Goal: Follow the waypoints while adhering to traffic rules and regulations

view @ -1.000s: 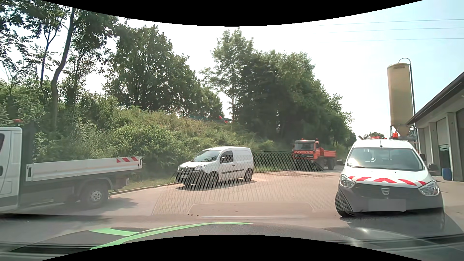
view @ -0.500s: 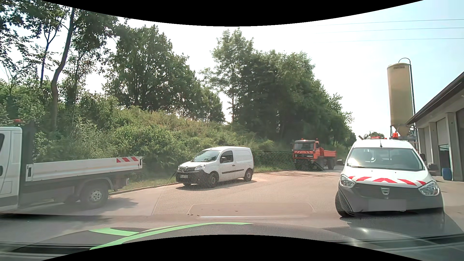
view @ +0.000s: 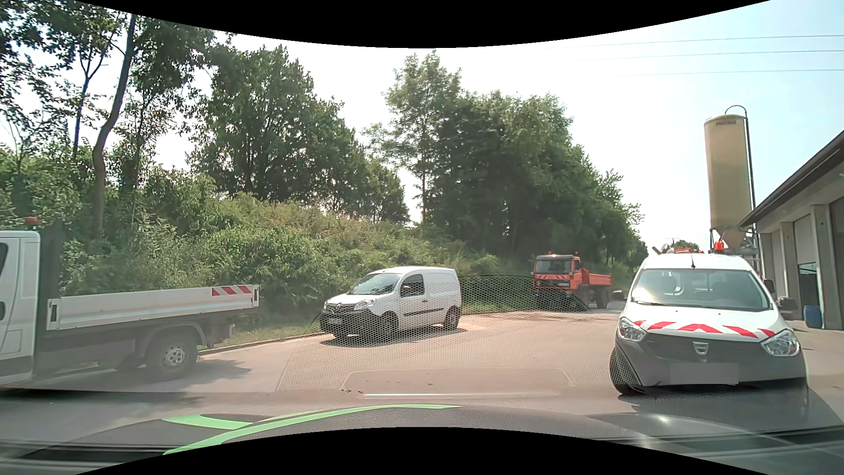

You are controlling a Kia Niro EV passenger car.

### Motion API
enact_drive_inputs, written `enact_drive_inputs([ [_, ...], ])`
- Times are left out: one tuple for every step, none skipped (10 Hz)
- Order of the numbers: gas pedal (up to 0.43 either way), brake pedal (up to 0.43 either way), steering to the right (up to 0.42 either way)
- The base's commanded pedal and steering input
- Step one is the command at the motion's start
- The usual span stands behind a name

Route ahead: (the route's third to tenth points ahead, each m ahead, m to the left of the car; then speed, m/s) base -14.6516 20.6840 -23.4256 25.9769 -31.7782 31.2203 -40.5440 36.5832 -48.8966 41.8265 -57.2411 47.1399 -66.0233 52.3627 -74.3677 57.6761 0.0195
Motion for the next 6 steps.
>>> enact_drive_inputs([
  [0.000, 0.262, -0.960],
  [0.000, 0.262, -0.960],
  [0.000, 0.268, -0.960],
  [0.000, 0.268, -0.960],
  [0.000, 0.268, -0.960],
  [0.000, 0.262, -0.960],
])
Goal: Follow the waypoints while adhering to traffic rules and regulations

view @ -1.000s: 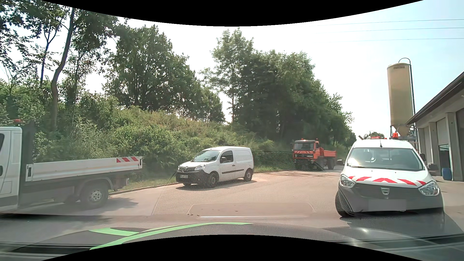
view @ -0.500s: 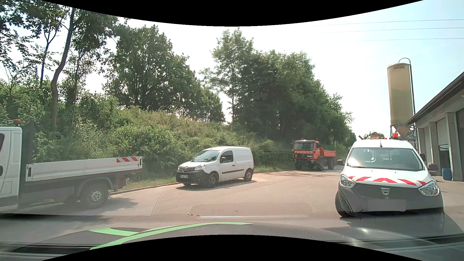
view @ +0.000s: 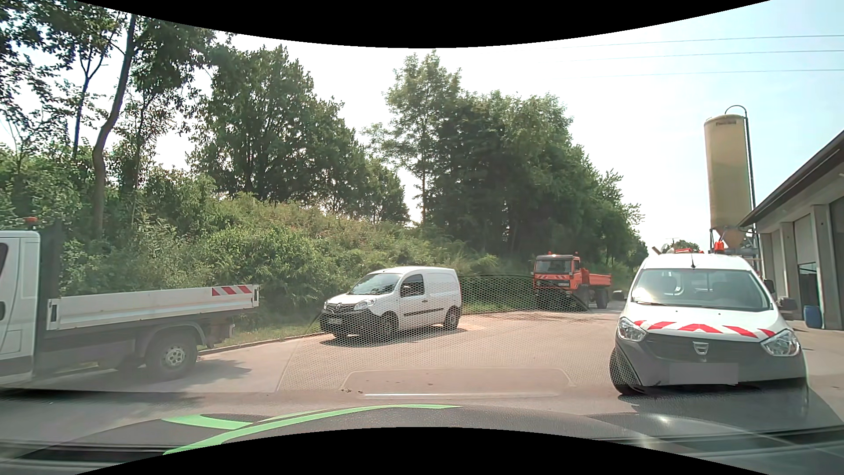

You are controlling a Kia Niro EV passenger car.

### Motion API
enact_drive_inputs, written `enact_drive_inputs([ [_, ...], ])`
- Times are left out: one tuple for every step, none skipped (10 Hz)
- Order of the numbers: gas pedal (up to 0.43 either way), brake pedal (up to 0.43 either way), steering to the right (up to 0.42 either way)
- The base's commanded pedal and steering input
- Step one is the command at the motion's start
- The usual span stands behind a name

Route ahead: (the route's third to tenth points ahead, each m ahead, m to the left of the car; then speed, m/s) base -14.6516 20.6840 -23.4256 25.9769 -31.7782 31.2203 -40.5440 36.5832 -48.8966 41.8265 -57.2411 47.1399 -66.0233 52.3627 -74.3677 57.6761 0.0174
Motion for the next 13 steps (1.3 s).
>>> enact_drive_inputs([
  [0.000, 0.268, -0.960],
  [0.000, 0.268, -0.960],
  [0.000, 0.262, -0.960],
  [0.000, 0.165, -0.960],
  [0.000, 0.000, -0.960],
  [0.000, 0.000, -0.960],
  [0.000, 0.000, -0.960],
  [0.047, 0.000, -0.961],
  [0.098, 0.000, -0.963],
  [0.098, 0.000, -0.967],
  [0.110, 0.000, -0.969],
  [0.118, 0.000, -0.969],
  [0.118, 0.000, -0.970],
])
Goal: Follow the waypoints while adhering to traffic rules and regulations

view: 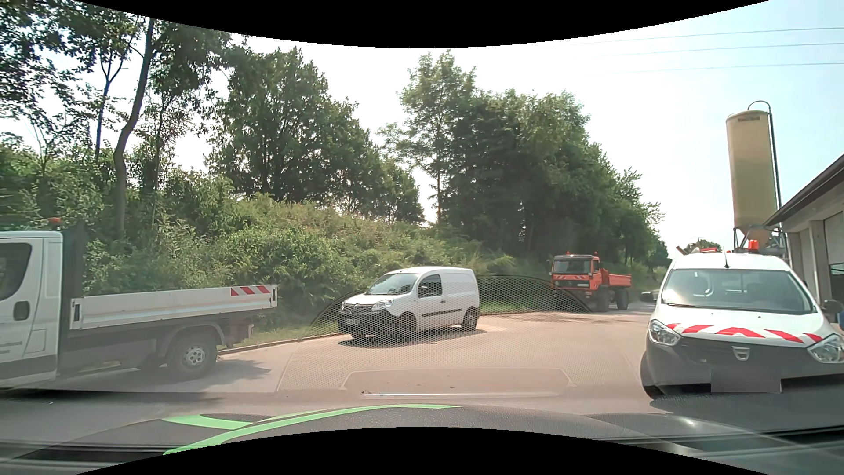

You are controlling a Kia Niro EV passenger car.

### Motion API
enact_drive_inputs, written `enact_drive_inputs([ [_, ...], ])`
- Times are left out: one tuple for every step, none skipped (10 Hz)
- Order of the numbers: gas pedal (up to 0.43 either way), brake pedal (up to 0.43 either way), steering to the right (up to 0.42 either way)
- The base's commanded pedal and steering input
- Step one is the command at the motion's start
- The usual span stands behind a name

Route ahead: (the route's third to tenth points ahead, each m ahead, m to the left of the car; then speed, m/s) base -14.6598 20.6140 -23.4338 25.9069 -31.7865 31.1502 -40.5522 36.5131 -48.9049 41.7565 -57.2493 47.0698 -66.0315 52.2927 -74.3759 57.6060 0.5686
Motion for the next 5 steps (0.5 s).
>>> enact_drive_inputs([
  [0.130, 0.000, -0.970],
  [0.138, 0.000, -0.970],
  [0.138, 0.000, -0.969],
  [0.138, 0.000, -0.969],
  [0.138, 0.000, -0.968],
])
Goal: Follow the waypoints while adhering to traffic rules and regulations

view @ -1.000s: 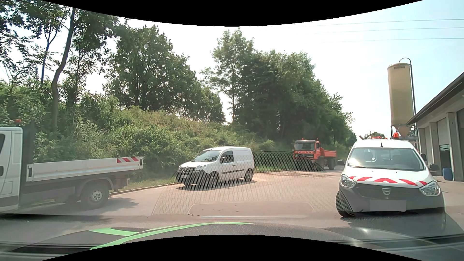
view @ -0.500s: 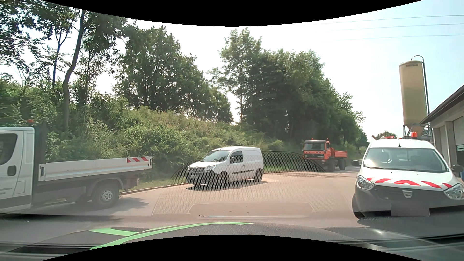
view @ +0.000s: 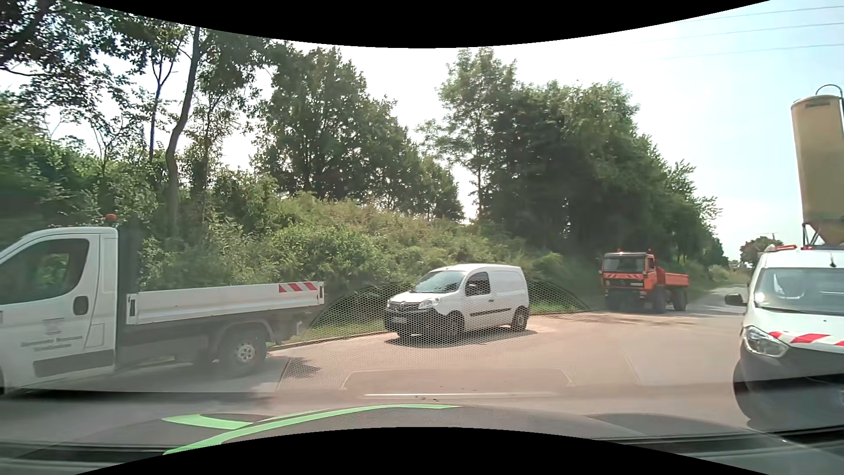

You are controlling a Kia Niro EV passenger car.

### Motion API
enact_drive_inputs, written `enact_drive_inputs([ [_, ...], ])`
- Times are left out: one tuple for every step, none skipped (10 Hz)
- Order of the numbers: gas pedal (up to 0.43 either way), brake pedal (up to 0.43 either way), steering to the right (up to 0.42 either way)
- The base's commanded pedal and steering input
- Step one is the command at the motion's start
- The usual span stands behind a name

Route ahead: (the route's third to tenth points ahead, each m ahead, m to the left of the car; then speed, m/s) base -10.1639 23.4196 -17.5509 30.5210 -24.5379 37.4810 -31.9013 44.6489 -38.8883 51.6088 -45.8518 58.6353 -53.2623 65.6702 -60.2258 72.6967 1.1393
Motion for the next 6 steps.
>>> enact_drive_inputs([
  [0.138, 0.000, -0.966],
  [0.110, 0.000, -0.966],
  [0.087, 0.000, -0.966],
  [0.087, 0.000, -0.965],
  [0.087, 0.000, -0.962],
  [0.000, 0.000, -0.955],
])
